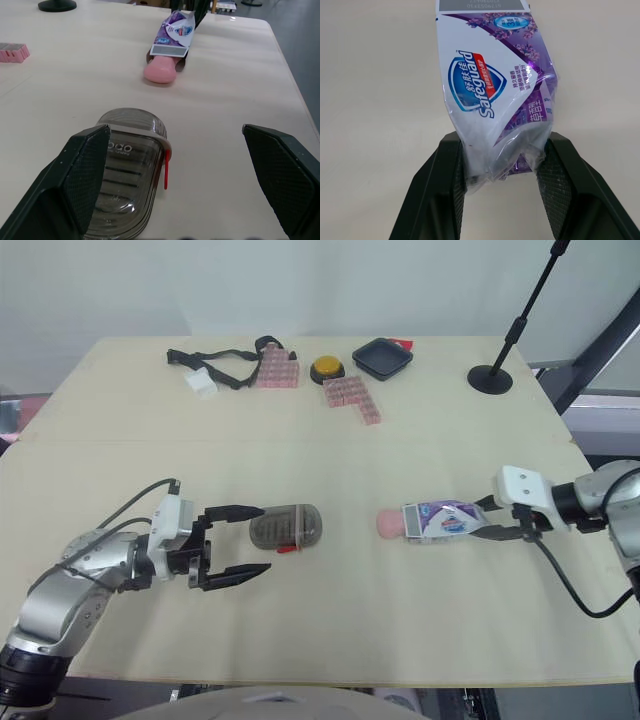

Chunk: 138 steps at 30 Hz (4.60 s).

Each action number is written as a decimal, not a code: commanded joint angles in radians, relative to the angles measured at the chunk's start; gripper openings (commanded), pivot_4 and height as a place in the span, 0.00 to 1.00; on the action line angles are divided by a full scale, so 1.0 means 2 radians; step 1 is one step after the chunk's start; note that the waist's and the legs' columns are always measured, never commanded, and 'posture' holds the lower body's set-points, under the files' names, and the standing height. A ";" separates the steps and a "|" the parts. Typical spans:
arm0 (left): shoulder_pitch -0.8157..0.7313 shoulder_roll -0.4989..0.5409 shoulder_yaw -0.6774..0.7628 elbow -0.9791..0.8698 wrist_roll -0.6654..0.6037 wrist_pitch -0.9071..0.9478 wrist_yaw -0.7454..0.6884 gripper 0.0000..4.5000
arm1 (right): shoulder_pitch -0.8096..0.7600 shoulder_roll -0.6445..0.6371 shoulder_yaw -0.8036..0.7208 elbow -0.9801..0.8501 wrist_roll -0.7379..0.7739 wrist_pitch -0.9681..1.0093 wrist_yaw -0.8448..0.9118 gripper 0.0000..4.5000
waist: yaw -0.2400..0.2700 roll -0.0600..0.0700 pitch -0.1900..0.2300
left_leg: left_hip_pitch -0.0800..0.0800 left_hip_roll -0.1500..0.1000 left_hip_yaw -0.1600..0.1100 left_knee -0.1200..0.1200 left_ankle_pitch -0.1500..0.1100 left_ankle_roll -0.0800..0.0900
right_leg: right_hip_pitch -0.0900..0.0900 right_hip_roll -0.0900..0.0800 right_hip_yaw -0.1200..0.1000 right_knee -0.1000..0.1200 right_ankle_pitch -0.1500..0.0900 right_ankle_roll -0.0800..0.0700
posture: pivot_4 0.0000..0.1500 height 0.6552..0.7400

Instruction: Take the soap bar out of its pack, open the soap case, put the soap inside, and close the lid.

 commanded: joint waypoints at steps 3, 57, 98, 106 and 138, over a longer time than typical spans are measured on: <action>-0.008 0.003 -0.002 0.001 0.002 -0.013 -0.008 1.00 | -0.003 -0.044 -0.031 0.024 0.005 -0.026 0.028 0.45 | 0.000 0.000 0.000 | 0.000 0.000 0.000 0.000 0.000 0.000 | 0.000 0.000 0.000 0.000 0.000 0.000 | 1.00 1.00; -0.013 -0.014 0.019 -0.015 -0.054 0.012 0.015 1.00 | 0.109 0.318 -0.311 -0.363 0.067 0.587 -0.702 0.85 | 0.011 0.005 -0.004 | 0.005 0.000 0.005 -0.009 0.004 -0.004 | -0.003 -0.001 0.001 -0.001 0.000 0.000 | 1.00 1.00; -0.161 0.033 -0.067 0.172 0.123 -0.110 -0.085 1.00 | 0.268 0.142 -0.202 -0.192 0.174 0.016 0.013 1.00 | 0.000 0.004 -0.004 | 0.000 0.000 0.004 -0.001 0.001 0.005 | -0.001 -0.003 -0.002 0.001 0.000 0.000 | 1.00 1.00; -0.166 0.014 -0.088 0.186 0.143 -0.099 -0.067 1.00 | 0.273 0.143 -0.196 -0.190 0.171 0.007 0.001 1.00 | -0.001 0.004 -0.004 | 0.000 0.000 0.004 -0.001 0.001 0.005 | -0.001 -0.004 -0.003 0.001 0.000 0.000 | 1.00 1.00; -0.184 -0.023 -0.114 0.237 0.198 -0.160 -0.027 0.77 | 0.282 0.137 -0.188 -0.170 0.165 -0.011 -0.008 1.00 | -0.001 0.003 -0.004 | 0.000 0.000 0.004 -0.001 0.001 0.006 | -0.001 -0.004 -0.003 0.000 0.000 0.000 | 1.00 1.00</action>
